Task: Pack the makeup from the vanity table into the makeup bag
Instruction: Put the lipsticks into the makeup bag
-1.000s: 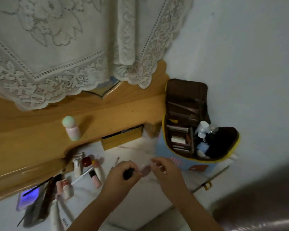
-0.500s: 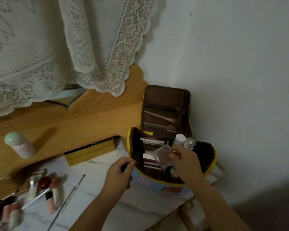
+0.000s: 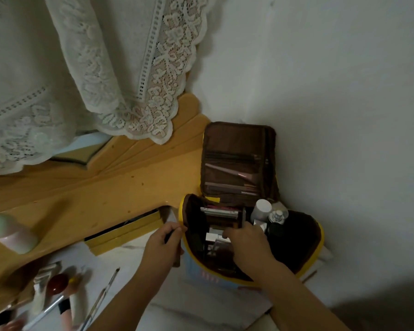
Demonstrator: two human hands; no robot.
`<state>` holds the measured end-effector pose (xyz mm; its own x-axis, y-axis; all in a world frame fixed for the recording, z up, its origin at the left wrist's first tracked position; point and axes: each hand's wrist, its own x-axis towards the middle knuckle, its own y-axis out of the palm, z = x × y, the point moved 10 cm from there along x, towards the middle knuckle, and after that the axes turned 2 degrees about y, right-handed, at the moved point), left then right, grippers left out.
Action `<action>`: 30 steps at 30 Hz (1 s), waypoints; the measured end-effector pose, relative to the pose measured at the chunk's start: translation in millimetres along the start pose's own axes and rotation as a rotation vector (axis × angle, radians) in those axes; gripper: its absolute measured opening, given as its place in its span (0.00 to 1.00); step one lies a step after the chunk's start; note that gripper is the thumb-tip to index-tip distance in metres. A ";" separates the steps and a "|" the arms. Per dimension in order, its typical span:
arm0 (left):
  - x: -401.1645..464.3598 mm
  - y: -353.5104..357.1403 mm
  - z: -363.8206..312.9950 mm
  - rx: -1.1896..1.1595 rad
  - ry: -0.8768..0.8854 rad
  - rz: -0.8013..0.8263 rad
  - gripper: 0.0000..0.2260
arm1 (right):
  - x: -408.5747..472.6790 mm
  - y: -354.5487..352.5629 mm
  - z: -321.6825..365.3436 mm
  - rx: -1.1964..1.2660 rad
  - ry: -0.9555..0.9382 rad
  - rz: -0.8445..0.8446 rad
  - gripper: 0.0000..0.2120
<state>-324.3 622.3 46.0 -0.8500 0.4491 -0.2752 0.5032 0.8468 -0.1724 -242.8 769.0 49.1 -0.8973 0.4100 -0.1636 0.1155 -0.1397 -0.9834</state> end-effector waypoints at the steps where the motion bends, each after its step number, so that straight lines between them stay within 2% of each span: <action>1: 1.4 1.7 -1.6 -0.033 -0.021 0.017 0.13 | 1.1 -0.6 0.3 0.000 0.008 -0.003 0.21; 4: 4.8 3.4 -4.9 -0.069 -0.055 0.069 0.16 | 1.9 -10.1 6.7 0.020 -0.005 -0.157 0.19; 12: 8.3 0.5 -24.8 -0.143 0.068 0.155 0.17 | -1.9 2.9 -6.2 -0.056 0.152 -0.314 0.20; 15: 8.6 1.2 -36.1 -0.173 0.121 0.169 0.17 | -6.8 -4.7 -11.7 0.107 0.164 -0.393 0.16; 18: 10.1 8.4 -43.2 -0.164 0.139 0.199 0.16 | -16.0 -24.7 -15.8 0.502 0.153 -0.480 0.04; 22: 4.6 32.1 -58.9 -0.069 0.216 0.304 0.13 | -20.2 -49.8 -3.4 1.073 0.096 -0.352 0.09; 23: 2.7 39.7 -62.9 -0.029 0.248 0.335 0.12 | -20.5 -54.4 1.3 1.123 0.066 -0.319 0.10; 26: 2.7 57.6 -66.9 0.080 0.302 0.384 0.12 | -22.3 -59.4 2.0 1.052 0.048 -0.298 0.09; 28: 8.2 63.8 -63.6 0.138 0.319 0.382 0.12 | -25.6 -61.4 -11.6 1.010 0.122 -0.361 0.08; 30: 17.0 65.2 -58.4 0.317 0.398 0.326 0.09 | -32.5 -65.1 -32.1 0.953 0.228 -0.481 0.11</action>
<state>-315.0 701.7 85.4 -0.6060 0.7954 0.0035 0.7175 0.5485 -0.4293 -207.6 793.7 115.9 -0.6486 0.7524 0.1145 -0.6920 -0.5204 -0.5004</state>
